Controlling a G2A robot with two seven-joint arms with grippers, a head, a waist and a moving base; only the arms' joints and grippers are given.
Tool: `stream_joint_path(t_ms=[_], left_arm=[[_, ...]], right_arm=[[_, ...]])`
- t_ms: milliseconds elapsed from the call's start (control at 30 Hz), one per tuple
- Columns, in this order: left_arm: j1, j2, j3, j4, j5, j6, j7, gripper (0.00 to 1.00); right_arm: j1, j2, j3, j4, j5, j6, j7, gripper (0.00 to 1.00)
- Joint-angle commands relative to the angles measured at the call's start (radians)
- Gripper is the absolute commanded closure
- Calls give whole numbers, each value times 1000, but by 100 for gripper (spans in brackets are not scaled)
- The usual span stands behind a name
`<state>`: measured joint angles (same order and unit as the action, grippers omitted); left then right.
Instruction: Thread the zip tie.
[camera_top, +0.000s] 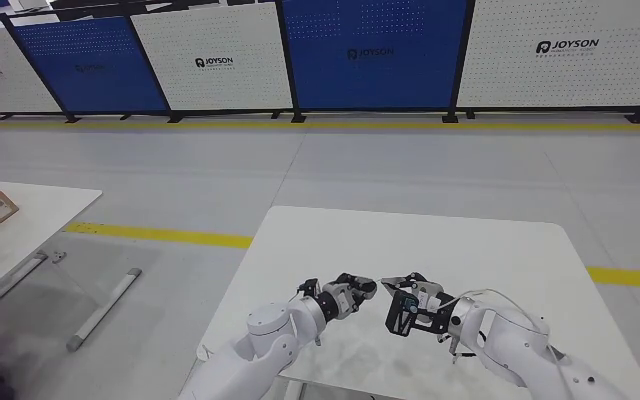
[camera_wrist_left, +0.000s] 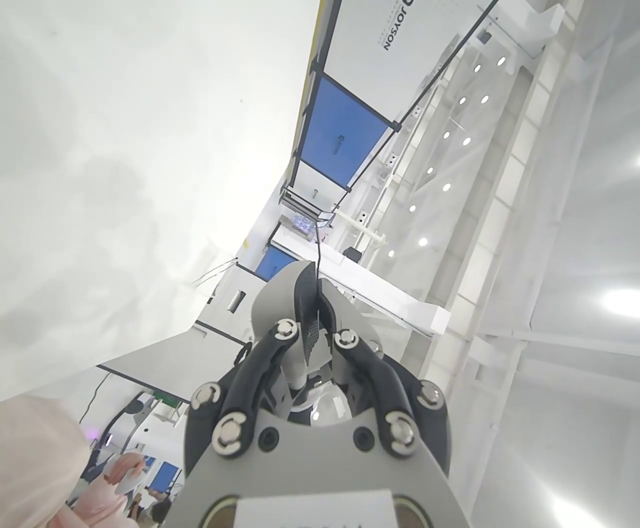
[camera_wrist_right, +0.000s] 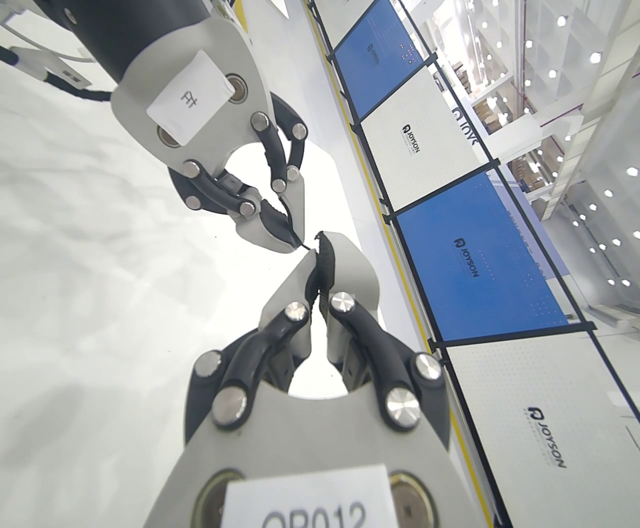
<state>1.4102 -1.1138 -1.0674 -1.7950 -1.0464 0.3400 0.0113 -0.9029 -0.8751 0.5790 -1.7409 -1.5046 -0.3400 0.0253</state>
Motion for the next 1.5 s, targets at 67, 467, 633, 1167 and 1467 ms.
stream_joint_path(t_ms=[67,467,633,1167,1467], left_arm=[[2,-1,0,0,8,0,-2,100],[22,-2,6,-8,146,-76,14,100],[39,2,20,-11,311,-141,1,100],[83,8,58,-8,568,-273,-16,100],[88,-1,86,18,805,-393,125,100]], right_arm=[[-7,-1,2,0,3,4,0,100],[-82,38,86,20,134,0,-105,0],[-156,75,182,27,356,0,-82,0],[-171,98,202,-5,804,0,92,0],[-137,86,193,43,1188,0,268,0]])
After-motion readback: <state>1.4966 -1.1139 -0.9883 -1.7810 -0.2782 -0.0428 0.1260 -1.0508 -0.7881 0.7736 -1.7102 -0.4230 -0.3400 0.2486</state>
